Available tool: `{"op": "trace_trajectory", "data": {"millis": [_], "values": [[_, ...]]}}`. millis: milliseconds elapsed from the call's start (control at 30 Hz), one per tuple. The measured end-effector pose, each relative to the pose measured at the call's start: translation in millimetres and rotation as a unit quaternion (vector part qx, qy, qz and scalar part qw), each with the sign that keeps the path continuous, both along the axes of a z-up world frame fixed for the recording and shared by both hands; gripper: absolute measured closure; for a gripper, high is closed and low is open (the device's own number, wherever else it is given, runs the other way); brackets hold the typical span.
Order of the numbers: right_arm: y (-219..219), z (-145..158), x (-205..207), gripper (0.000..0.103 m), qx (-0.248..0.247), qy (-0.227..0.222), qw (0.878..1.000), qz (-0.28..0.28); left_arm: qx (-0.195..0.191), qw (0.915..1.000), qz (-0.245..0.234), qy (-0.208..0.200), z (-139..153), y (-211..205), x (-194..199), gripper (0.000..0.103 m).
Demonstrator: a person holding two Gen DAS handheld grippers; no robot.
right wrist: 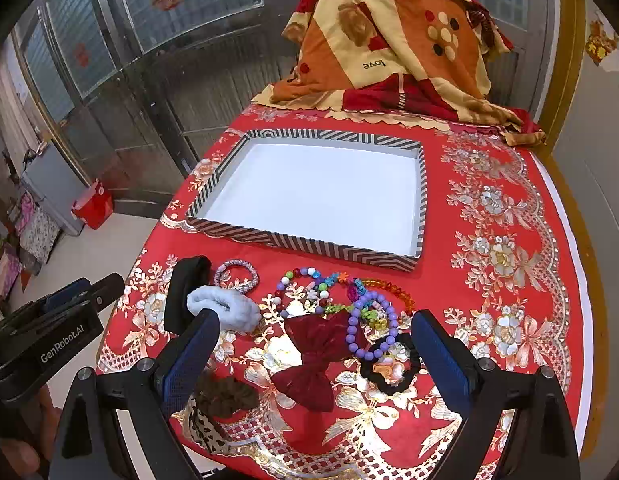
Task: Organize jewelry
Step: 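Position the left tool over the leopard bow while the right tool approaches the red bow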
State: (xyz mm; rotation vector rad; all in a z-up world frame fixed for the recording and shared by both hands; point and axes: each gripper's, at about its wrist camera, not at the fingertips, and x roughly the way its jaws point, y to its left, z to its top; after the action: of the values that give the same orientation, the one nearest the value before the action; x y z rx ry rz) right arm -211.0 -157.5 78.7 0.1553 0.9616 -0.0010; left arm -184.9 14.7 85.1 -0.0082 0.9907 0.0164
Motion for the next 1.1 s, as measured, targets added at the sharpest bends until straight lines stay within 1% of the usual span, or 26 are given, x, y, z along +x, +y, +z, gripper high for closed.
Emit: {"op": "trace_trajectory", "data": {"millis": [400,1100], "values": [[0.5,-1.9,-0.8,0.008,-0.002,0.004,1.000,0.002,0.001,1.0000,-0.001,0.003,-1.7,-2.5,-1.9,0.056],[-5.7,-14.1,3.2,0.008,0.000,0.024,1.000,0.005,0.012,0.9998,-0.001,0.018,-10.4,-8.2,0.6,0.056]]}}
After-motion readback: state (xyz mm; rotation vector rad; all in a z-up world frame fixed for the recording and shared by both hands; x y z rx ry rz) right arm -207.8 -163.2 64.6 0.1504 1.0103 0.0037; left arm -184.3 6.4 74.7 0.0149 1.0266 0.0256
